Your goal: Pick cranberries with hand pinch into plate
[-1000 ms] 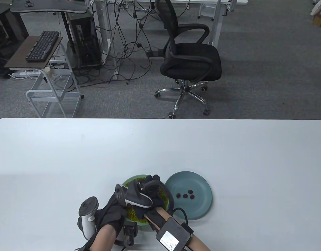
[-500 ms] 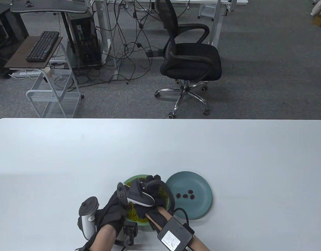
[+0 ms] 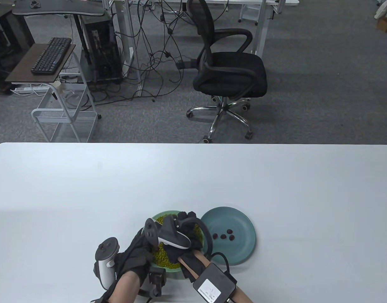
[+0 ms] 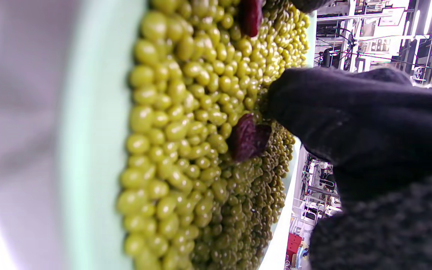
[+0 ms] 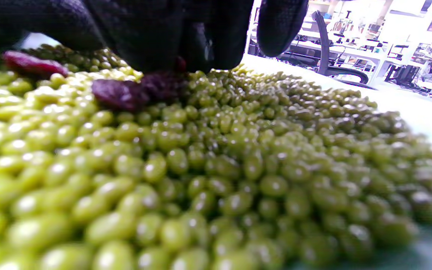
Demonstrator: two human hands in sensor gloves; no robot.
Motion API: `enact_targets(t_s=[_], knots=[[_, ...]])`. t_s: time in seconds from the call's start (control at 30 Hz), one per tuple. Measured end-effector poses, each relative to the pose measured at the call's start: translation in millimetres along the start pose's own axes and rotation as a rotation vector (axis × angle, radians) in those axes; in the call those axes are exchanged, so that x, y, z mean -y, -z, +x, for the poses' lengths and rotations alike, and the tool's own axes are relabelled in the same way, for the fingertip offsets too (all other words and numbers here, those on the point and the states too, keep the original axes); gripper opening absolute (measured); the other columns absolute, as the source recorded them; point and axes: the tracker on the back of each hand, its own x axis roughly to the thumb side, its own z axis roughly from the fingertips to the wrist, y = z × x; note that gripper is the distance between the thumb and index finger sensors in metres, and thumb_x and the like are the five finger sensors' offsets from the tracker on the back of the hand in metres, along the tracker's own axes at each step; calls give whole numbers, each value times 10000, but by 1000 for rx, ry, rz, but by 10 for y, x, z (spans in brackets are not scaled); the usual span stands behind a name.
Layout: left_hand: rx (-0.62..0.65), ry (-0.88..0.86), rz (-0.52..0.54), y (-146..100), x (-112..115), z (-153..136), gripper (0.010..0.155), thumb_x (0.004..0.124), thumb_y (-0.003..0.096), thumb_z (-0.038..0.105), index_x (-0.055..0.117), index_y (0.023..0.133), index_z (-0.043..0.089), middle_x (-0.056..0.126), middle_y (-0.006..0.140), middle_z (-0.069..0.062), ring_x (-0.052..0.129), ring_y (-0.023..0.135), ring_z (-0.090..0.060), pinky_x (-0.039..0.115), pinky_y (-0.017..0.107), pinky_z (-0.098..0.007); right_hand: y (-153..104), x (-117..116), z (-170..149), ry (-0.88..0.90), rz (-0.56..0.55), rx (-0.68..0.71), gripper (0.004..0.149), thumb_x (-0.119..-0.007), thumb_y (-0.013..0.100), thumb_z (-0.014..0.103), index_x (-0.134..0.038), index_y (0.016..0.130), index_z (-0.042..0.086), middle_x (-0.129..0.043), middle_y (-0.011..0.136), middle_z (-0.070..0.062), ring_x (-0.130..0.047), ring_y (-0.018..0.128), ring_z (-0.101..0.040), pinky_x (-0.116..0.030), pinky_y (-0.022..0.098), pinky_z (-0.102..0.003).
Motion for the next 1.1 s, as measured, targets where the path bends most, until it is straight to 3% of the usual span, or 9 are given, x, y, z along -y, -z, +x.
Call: enact_targets(t_s=[0.63, 1.1], knots=[[-2, 1, 4, -1, -1, -2, 485, 575, 790, 498, 463, 1187, 244, 884, 942, -101, 1066, 746, -246, 945, 544, -344, -247, 78, -394, 227, -145, -59, 476, -825, 579, 341, -770, 973, 80, -708, 1137, -172, -652, 1038, -506, -397, 690, -738], [-1, 0, 6, -4, -8, 0, 485, 575, 791, 498, 463, 1188, 242, 883, 943, -101, 1067, 746, -243, 945, 544, -345, -376, -36, -984, 296, -229, -276, 479, -824, 584, 328, -767, 976, 59, -700, 1135, -197, -643, 1037, -514, -391, 691, -742]])
